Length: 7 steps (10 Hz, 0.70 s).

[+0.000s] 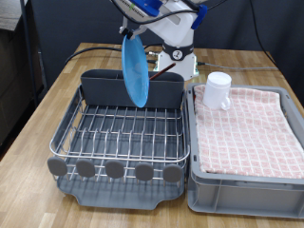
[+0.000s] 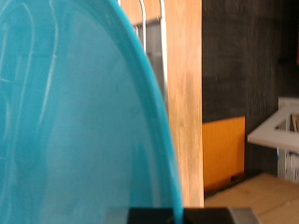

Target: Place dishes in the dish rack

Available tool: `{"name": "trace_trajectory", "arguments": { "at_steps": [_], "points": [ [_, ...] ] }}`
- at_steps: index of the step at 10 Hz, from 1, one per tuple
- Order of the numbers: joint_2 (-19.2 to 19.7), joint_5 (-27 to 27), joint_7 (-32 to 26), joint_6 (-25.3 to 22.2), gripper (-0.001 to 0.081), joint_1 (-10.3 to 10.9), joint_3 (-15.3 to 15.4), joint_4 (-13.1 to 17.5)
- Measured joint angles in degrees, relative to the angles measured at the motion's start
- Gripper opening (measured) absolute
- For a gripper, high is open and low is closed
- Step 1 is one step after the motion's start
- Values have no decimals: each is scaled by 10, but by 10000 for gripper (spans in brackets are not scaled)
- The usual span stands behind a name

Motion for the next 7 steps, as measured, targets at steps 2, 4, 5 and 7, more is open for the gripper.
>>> {"name": "trace_trajectory", "arguments": {
  "at_steps": [2,4,5,7],
  "points": [
    [1,-29,-4,-26,19,-1,3,6],
    [1,-71,-34,-26,19,-3,-3,15],
    [1,-85,-51,-11,19,-3,-11,19],
    [5,-105,-85,20,19,-5,-30,24]
  ]
}}
